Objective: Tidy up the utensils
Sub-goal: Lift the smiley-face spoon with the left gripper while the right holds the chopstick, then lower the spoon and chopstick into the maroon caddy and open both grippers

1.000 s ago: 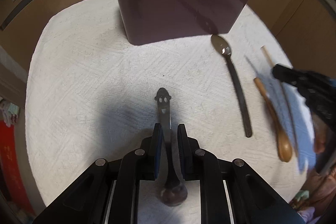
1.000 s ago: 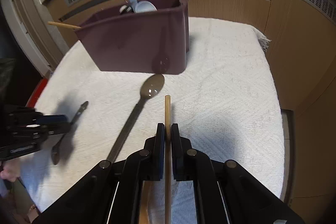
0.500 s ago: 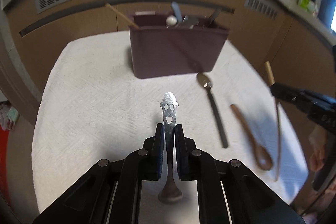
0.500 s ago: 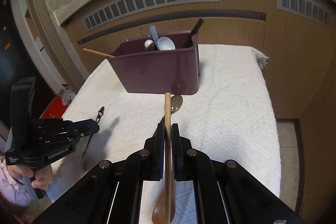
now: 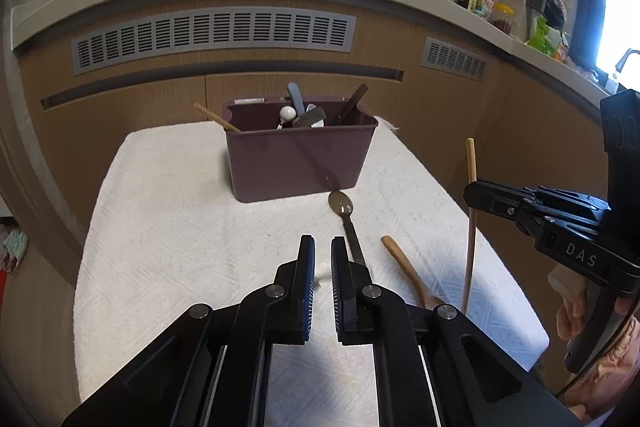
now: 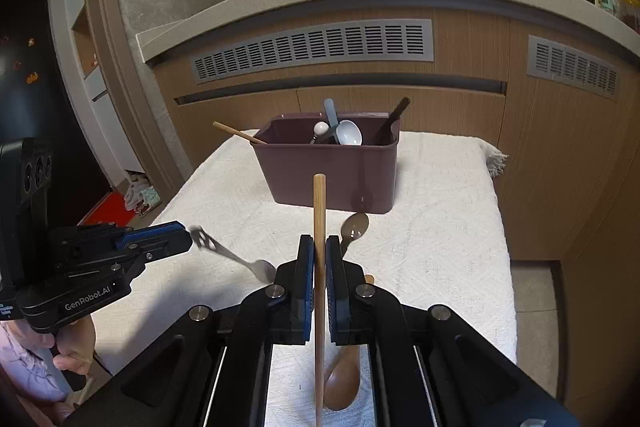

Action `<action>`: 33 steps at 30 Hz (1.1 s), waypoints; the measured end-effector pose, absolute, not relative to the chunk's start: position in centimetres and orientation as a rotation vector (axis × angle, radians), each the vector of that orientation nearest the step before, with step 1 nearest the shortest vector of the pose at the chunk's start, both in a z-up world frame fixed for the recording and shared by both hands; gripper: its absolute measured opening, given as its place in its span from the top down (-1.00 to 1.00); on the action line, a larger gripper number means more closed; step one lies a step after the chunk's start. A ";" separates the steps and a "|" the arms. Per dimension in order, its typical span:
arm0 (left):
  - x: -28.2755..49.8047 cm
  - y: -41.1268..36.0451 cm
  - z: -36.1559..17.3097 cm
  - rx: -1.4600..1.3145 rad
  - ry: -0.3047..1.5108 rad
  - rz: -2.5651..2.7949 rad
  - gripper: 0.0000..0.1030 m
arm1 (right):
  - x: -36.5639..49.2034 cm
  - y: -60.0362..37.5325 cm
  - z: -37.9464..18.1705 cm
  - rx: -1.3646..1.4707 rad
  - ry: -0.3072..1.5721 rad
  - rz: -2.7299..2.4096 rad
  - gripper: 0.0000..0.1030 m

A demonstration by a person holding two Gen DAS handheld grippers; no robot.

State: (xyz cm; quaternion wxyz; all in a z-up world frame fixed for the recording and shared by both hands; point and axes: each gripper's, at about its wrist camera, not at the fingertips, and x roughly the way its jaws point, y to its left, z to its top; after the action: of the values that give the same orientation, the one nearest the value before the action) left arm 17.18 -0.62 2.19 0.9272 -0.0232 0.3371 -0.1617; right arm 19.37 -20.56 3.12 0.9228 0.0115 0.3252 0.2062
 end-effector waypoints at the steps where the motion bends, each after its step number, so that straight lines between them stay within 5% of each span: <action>1: 17.1 -0.6 2.4 -0.046 0.686 -0.330 0.83 | 19.2 -20.5 3.3 0.021 0.661 0.423 0.89; 9: 18.2 -0.4 0.0 -0.008 0.815 -0.348 0.78 | 18.9 -20.6 3.6 0.010 0.669 0.416 0.89; 15: 20.7 -1.6 -4.9 -0.062 0.996 -0.328 0.24 | 18.8 -20.6 3.5 0.016 0.671 0.422 0.89; 22: 24.0 -5.1 -8.3 0.015 1.048 -0.249 0.21 | 18.9 -20.8 3.3 0.021 0.672 0.424 0.89; 24: 24.0 -6.0 -8.4 0.075 1.002 -0.221 0.22 | 18.9 -20.8 3.3 0.021 0.672 0.425 0.89; 26: 23.8 -5.9 -8.5 0.073 0.974 -0.213 0.45 | 19.0 -20.8 3.2 0.021 0.670 0.425 0.89; 33: 20.3 -3.3 -4.5 -0.003 0.776 -0.219 0.45 | 18.8 -21.0 3.3 0.026 0.662 0.428 0.89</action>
State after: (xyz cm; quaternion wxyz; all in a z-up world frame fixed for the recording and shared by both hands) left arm 20.33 -3.31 -4.55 0.9198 -0.0017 0.3776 -0.1068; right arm 18.84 -20.96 3.26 0.9233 0.0128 0.3225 0.2083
